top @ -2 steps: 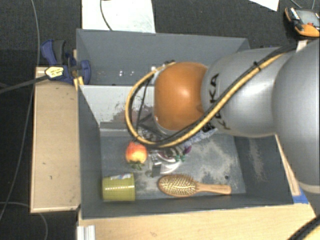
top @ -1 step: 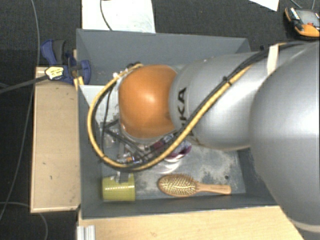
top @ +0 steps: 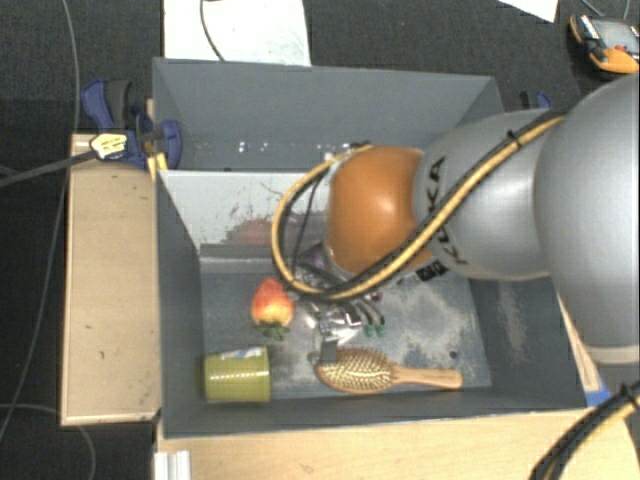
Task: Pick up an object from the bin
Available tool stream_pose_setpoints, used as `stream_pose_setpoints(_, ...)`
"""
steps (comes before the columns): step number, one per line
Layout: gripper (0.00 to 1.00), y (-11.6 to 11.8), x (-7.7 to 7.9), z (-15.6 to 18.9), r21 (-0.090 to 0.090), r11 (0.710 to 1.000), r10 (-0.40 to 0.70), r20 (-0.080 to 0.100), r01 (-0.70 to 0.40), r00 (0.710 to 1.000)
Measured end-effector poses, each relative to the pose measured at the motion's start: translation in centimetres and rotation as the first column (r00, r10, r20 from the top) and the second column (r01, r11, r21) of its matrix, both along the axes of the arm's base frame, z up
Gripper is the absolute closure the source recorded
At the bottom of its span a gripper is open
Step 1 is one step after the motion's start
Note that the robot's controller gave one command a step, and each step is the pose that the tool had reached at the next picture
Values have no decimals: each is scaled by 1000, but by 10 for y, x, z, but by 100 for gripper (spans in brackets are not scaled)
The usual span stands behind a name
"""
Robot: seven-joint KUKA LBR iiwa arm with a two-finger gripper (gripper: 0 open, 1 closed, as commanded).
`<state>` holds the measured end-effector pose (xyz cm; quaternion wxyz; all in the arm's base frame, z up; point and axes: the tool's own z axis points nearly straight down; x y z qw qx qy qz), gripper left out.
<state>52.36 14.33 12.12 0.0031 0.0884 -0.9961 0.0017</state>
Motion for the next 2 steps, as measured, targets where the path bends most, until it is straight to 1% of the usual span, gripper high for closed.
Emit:
stream_pose_setpoints(1, 0, 41, -30, -28, 13, 923, 384, 29, -385, 923)
stream_pose_setpoints(2, 0, 5, 4, 33, 2, 1000, 17, 8, -17, 1000)
